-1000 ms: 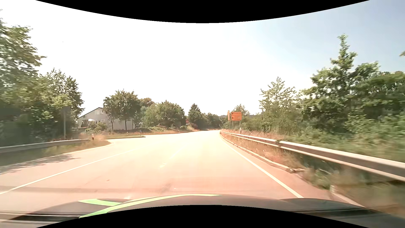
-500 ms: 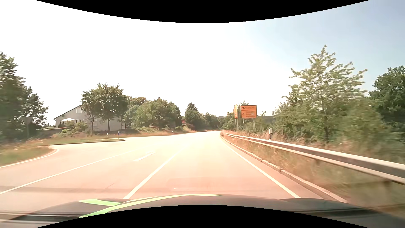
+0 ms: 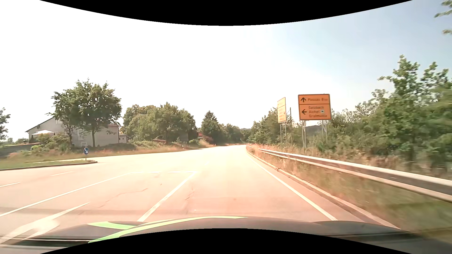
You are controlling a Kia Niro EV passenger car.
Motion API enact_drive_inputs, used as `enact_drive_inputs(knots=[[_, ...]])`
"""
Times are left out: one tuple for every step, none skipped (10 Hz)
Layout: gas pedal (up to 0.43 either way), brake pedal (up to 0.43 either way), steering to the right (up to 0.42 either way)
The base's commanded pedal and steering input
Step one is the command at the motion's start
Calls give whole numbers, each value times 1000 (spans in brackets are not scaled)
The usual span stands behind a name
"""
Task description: Follow the waypoints while adhering to traffic rules and regulations
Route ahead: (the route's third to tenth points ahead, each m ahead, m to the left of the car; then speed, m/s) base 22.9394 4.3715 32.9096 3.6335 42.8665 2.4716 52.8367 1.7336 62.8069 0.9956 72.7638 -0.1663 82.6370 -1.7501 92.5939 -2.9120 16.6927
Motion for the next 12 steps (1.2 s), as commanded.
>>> enact_drive_inputs(knots=[[39, 0, 6], [39, 0, 6], [39, 0, 6], [39, 0, 6], [39, 0, 6], [39, 0, 6], [39, 0, 6], [39, 0, 6], [39, 0, 7], [39, 0, 7], [39, 0, 7], [39, 0, 7]])
